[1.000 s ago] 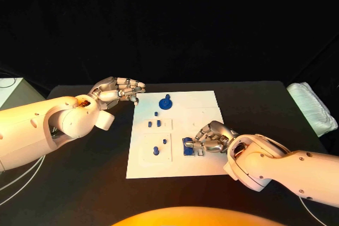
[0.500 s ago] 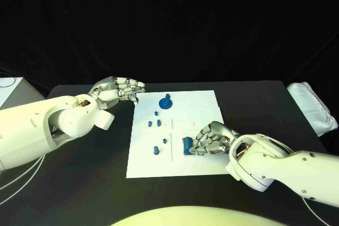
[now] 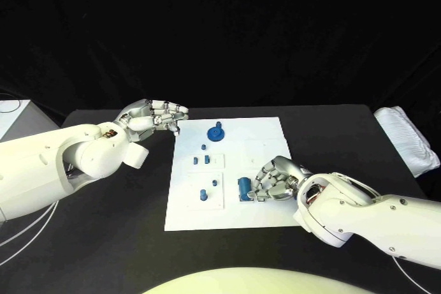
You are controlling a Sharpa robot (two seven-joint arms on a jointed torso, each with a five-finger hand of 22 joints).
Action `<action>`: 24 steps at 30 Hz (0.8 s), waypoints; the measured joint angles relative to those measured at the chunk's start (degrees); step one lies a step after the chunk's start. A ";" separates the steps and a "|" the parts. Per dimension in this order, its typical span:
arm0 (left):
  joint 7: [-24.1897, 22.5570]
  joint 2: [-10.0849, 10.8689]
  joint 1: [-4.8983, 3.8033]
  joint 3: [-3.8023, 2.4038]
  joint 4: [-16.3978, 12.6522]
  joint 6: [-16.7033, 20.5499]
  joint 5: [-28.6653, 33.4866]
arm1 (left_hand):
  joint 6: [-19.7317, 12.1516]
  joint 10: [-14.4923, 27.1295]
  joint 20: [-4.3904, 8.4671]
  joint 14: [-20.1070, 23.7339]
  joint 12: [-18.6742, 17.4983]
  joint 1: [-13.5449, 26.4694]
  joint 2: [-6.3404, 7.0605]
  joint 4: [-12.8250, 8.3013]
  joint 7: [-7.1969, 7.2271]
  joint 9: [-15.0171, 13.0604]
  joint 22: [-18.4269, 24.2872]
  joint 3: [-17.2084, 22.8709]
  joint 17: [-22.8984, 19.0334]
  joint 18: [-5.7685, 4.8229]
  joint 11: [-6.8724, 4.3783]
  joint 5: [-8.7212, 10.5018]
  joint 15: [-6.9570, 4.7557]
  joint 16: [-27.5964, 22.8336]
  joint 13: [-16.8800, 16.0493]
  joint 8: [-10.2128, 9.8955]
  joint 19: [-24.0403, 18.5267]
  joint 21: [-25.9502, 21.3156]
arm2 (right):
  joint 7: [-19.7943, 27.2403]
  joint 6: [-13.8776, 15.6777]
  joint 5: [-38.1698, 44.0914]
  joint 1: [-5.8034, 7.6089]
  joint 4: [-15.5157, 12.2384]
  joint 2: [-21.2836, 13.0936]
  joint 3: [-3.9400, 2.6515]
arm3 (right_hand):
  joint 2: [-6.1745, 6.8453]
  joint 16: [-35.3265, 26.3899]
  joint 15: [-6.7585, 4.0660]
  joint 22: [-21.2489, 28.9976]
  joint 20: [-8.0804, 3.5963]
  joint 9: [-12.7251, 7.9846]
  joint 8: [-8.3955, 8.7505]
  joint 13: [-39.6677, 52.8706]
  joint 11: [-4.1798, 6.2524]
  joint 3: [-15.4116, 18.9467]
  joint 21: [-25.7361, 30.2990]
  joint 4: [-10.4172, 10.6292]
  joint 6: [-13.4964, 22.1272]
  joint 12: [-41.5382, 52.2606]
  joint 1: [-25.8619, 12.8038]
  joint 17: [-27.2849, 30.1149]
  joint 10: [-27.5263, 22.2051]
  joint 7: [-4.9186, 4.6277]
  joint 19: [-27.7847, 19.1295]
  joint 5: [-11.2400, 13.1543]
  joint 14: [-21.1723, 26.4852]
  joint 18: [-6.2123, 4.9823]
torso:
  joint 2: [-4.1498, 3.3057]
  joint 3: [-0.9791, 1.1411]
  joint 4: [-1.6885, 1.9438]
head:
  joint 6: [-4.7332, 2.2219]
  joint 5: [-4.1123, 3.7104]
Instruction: Assemble the parts on the task board
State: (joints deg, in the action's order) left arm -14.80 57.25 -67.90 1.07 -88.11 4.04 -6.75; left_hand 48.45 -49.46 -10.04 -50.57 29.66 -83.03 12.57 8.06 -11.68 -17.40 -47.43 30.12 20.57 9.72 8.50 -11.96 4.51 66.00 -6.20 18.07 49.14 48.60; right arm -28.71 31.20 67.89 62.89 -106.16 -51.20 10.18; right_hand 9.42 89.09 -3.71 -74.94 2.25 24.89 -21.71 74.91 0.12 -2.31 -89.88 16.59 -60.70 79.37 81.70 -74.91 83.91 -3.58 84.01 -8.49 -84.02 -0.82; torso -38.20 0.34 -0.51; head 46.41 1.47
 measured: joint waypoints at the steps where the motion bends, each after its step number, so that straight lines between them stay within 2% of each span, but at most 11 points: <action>1: 0.00 0.01 0.00 0.00 0.00 0.00 0.00 | 0.00 0.00 0.00 0.00 0.00 0.00 0.00 0.00 0.00 0.00 0.00 0.00 0.00 0.00 0.00 0.00 0.00 0.00 0.00 0.00 0.00 0.00 | -0.09 0.00 0.13 -0.02 0.02 0.01 0.02 | 0.00 0.00 -0.04 0.00 0.00 -0.04 0.00 0.00 0.12 -0.12 0.00 0.02 -0.02 0.07 0.00 0.00 0.12 0.02 0.00 0.00 0.04 0.00 | 0.01 0.00 0.00 | 0.01 0.01; 4: 0.02 0.05 0.00 0.00 0.00 -0.01 0.00 | 0.00 0.00 0.00 0.00 0.00 0.00 0.00 0.00 0.00 0.00 0.00 0.00 0.00 0.00 0.00 0.00 0.00 0.00 0.00 0.00 0.00 0.00 | -0.33 -0.11 0.48 -0.08 0.10 0.00 0.06 | -0.15 0.00 -0.41 0.00 0.00 -0.15 0.00 0.00 0.21 -0.50 0.00 -0.33 -0.02 0.07 0.16 0.00 0.21 0.03 0.00 -0.06 0.00 0.00 | 0.02 -0.01 -0.02 | 0.03 0.01; 12: 0.08 0.15 0.00 0.00 0.00 -0.05 0.00 | 0.00 0.00 0.00 0.00 0.00 0.00 0.00 0.00 0.00 0.01 0.00 0.00 -0.01 0.00 0.00 0.00 0.00 0.00 0.00 0.00 0.00 0.00 | -0.34 -0.78 0.47 -0.08 0.04 -0.02 0.03 | 0.17 0.00 -0.41 0.01 0.00 -0.40 0.00 0.00 0.21 -1.28 0.00 -0.32 -0.02 0.06 0.88 0.00 0.21 0.03 0.00 -0.39 0.00 0.00 | 0.02 0.01 -0.03 | 0.08 0.06; 17: 0.13 0.20 0.00 0.01 0.05 -0.07 0.01 | 0.00 0.00 0.00 0.00 0.00 0.00 0.00 0.00 0.00 0.04 -0.01 0.00 -0.01 0.00 0.00 0.00 0.00 0.00 0.00 0.00 0.00 0.00 | 0.06 -0.98 -0.24 -0.12 -0.16 0.11 0.01 | 1.18 0.00 -0.41 0.01 0.01 -0.48 0.00 0.00 0.21 -1.28 0.00 -0.32 -0.02 -0.18 -0.13 0.00 0.21 0.02 0.00 -0.50 0.00 0.01 | 0.02 0.02 -0.04 | 0.12 0.07; 24: 0.20 0.21 0.00 0.01 0.08 -0.11 0.01 | 0.00 0.00 0.00 0.00 0.00 0.00 0.00 0.00 0.00 0.04 0.07 0.00 0.06 0.00 0.00 0.00 0.00 -0.22 0.00 0.00 0.00 0.00 | 0.24 -0.89 -0.42 -0.33 0.40 0.60 0.01 | 1.30 0.00 -0.41 0.02 0.01 -0.48 0.00 0.00 0.21 -1.28 0.00 -0.32 -0.02 -0.18 -0.26 0.00 0.21 0.02 0.00 -0.50 0.00 0.00 | 0.02 0.01 -0.04 | 0.08 0.05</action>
State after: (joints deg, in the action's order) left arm -14.61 57.46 -67.90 1.08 -88.03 3.93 -6.74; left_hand 48.45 -49.46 -10.04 -50.57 29.66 -83.03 12.57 8.06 -11.68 -17.36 -47.36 30.12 20.63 9.72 8.50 -11.96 4.51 65.78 -6.20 18.07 49.14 48.60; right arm -28.47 30.31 67.47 62.56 -105.76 -50.59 10.20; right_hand 10.73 89.09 -4.12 -74.92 2.25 24.41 -21.71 74.91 0.33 -3.60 -89.88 16.27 -60.72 79.19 81.44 -74.91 84.11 -3.56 84.01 -9.00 -84.02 -0.82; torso -38.18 0.35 -0.54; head 46.49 1.52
